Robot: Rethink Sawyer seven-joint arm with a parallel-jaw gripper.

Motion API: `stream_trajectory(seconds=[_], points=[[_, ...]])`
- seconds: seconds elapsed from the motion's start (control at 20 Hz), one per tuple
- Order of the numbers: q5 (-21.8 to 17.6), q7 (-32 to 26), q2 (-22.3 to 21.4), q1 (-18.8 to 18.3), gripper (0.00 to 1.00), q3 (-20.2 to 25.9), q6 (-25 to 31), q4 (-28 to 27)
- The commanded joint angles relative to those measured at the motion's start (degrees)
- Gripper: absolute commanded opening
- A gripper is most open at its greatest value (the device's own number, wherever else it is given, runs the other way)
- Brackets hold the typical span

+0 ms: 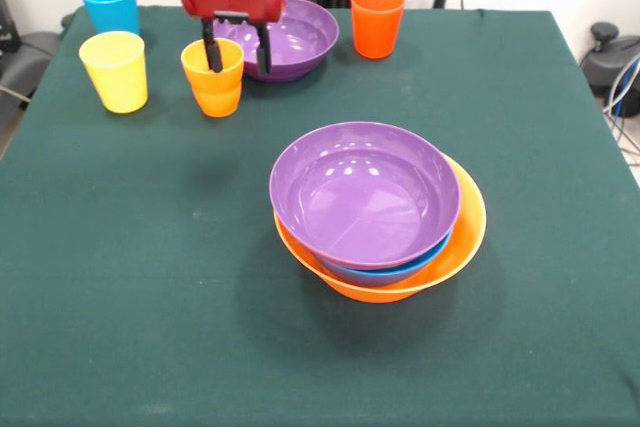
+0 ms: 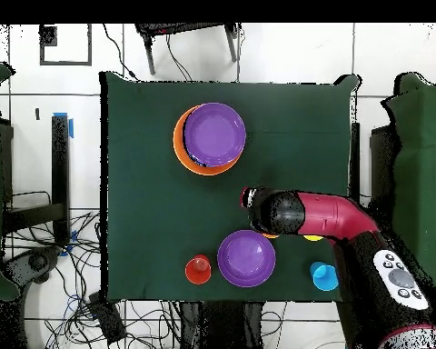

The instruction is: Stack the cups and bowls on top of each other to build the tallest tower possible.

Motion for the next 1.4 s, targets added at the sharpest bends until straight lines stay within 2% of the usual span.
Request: stream_trajectory(seconds=[0.05,0.25,0.65,1.0,1.4], points=[[-0.96,0.92,-2.87,1.32,1.0,0.67,1.58,6.05],[-0.09,0.22,-7.0,0.25,1.0,1.18,2.43,9.87],[1.42,0.05,-10.32,-0.92,1.0,2.02,2.99,13.74],[-0.05,-0.15,-9.54,-2.19,1.0,1.68,0.96,14.95],[-2.98,0.15,-4.79,-3.24,1.0,0.76,-2.78,13.61]])
